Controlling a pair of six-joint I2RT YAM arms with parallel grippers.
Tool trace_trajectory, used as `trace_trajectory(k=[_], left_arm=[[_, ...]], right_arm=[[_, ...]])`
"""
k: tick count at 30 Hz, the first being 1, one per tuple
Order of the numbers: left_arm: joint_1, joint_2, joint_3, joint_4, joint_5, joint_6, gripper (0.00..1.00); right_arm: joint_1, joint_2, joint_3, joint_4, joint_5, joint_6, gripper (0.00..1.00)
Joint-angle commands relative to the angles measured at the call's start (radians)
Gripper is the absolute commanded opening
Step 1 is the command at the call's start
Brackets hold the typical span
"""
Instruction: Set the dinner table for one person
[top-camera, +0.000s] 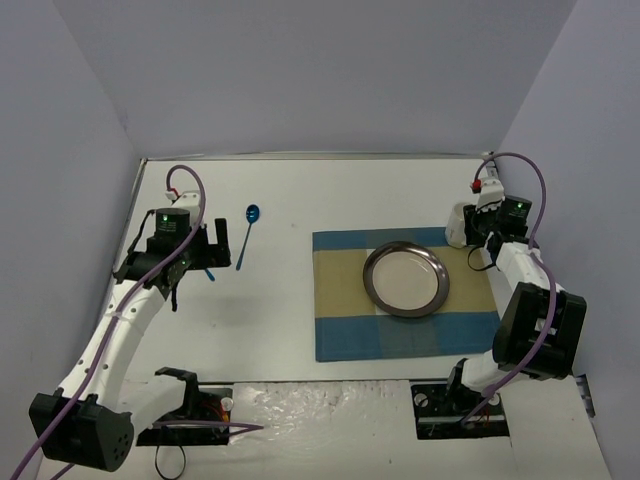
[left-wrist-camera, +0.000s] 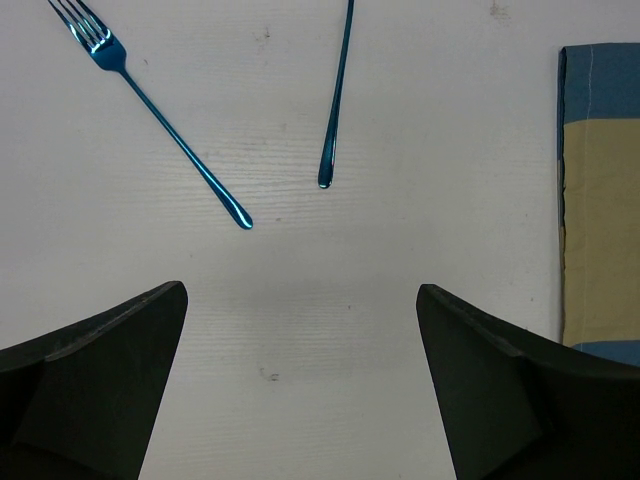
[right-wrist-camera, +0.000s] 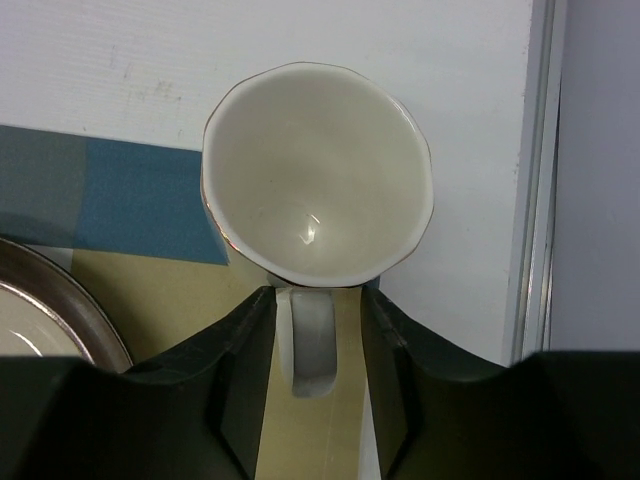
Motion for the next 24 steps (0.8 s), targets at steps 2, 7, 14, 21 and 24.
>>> trace_trajectory(k=[2, 7, 14, 21, 24], left_arm=[[0.012, -0.027, 0.0, 0.058, -0.006, 0.01, 0.97], [0.019, -0.029, 0.0, 0.058, -0.002, 0.008, 0.97], [0.049, -0.027, 0.0, 0.064, 0.039, -0.009, 0.97], [0.057, -0.011, -0.002, 0.064, 0.047, -0.023, 0.97], [0.057, 0.001, -0.008, 0.066, 0.037, -0.032, 0.97]], right_arm=[[-0.003, -0.042, -0.005, 0.05, 0.021, -0.006, 0.4], [-0.003, -0.08, -0.014, 0.032, 0.023, 0.004, 0.48], [0.004, -0.206, -0.021, 0.005, 0.031, 0.06, 0.71], [0.031, -0.405, -0.01, 0.004, 0.006, 0.245, 0.92], [0.041, -0.47, 0.007, 0.007, 0.013, 0.359, 0.96]])
